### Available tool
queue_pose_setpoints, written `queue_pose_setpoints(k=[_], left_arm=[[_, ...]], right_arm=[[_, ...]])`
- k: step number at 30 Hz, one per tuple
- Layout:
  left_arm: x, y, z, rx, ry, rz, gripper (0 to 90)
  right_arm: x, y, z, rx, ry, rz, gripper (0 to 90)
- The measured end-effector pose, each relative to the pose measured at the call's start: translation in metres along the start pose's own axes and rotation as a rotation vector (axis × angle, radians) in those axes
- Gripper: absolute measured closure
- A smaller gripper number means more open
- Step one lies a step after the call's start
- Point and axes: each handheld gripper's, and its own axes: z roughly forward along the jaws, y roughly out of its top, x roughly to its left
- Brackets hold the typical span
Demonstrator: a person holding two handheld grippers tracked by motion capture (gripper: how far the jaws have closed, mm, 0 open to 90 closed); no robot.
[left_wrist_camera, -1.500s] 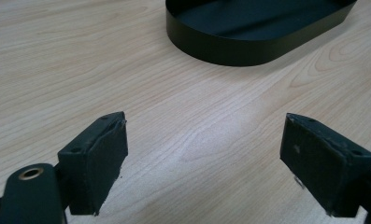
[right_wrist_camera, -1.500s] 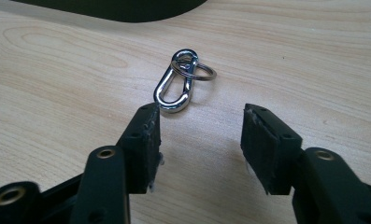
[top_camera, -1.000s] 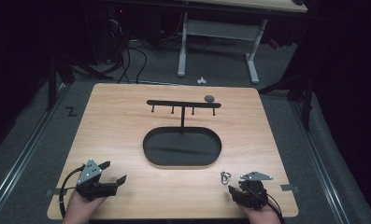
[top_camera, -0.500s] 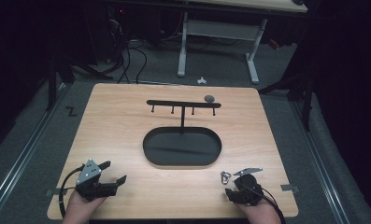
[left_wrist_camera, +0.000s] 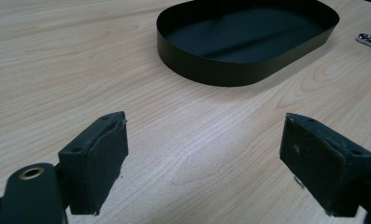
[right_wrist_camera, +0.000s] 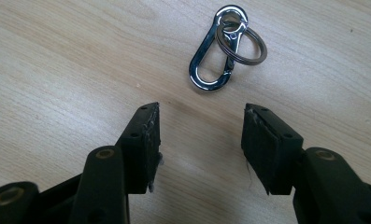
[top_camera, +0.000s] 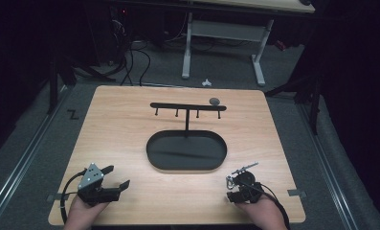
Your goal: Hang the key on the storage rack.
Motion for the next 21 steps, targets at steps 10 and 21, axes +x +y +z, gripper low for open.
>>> queue_pose_setpoints(k=[10, 21], left_arm=[[0.001, 0.0, -0.001, -0.008, -0.002, -0.007, 15.8], [0.002, 0.0, -0.001, -0.006, -0.007, -0.009, 15.7]], right_arm=[[0.003, 0.02, 0.003, 0.05, -0.042, -0.003, 54.4], [-0.002, 0.028, 0.011, 0.033, -0.031, 0.031, 57.1]])
